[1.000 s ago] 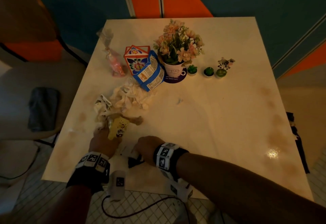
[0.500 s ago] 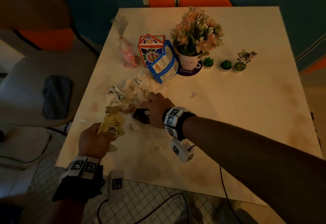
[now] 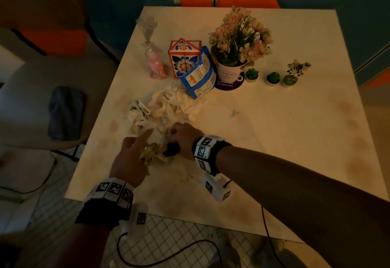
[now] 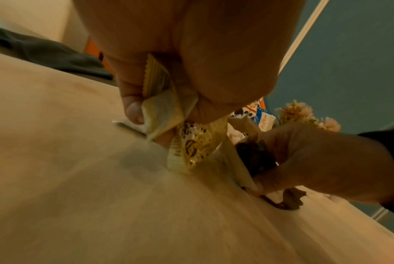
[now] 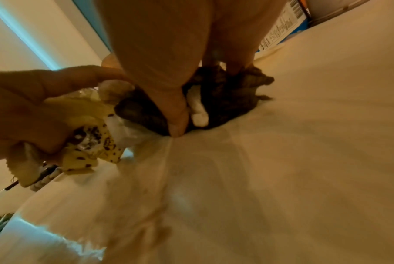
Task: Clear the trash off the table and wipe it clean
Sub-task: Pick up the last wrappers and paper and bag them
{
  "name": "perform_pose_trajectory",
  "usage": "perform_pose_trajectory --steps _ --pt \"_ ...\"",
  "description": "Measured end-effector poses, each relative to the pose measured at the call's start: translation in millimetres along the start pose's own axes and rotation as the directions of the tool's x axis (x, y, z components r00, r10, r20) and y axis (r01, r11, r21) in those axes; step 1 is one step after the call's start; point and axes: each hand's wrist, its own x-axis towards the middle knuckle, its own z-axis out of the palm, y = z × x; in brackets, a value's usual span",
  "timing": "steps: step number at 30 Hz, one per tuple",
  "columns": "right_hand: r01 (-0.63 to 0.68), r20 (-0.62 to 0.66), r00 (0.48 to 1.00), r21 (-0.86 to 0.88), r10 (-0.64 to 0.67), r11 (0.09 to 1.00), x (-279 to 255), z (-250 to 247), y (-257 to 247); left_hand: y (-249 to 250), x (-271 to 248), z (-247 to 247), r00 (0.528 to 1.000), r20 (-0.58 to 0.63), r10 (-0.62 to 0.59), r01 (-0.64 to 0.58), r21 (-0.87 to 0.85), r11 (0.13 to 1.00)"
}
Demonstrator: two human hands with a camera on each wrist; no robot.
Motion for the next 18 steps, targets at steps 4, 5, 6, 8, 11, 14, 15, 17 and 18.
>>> perform_pose_trajectory --steps 4,5,6,8,11,14,15,17,18 --pt "-0.047 -0.007 0.999 0.128 0.048 0.991 -13.7 -5.5 2.7 6.3 19.1 7.9 0.988 0.153 -0.003 -0.022 0.156 0.987" --pt "-0.062 -0.001 0.998 0.144 0.063 0.988 -17.6 -6.7 3.7 8.7 21.7 8.9 0.987 0.163 -0.014 -0.013 0.165 0.986" --pt "-0.062 -0.013 0.998 0.173 0.065 0.983 -20.8 -6.6 4.7 10.8 23.8 10.5 0.988 0.151 -0.032 0.008 0.158 0.987" --pt "-0.078 -0.021 0.996 0.230 0.085 0.970 -26.5 -3.7 8.1 15.3 24.7 14.1 0.993 0.104 -0.054 0.035 0.178 0.983" --pt "-0.138 0.019 0.990 0.326 0.139 0.935 -36.3 1.5 11.8 16.9 21.2 20.0 0.997 0.062 -0.055 0.042 0.196 0.980" --pt "-0.188 0.036 0.981 0.436 0.192 0.880 -40.7 2.4 18.5 18.0 16.3 17.9 0.996 -0.024 -0.082 0.083 0.060 0.995" --pt "-0.205 0.035 0.976 0.487 0.215 0.849 -40.3 1.6 22.9 19.3 14.0 14.4 0.993 -0.055 -0.108 0.108 0.006 0.994" --pt "-0.237 0.011 0.960 0.570 0.281 0.787 -41.8 -3.7 32.7 20.6 8.9 8.2 0.984 -0.083 -0.156 0.149 -0.094 0.984" --pt "-0.249 -0.010 0.949 0.590 0.316 0.768 -43.5 -7.8 38.0 21.0 6.0 4.9 0.981 -0.079 -0.175 0.164 -0.138 0.977"
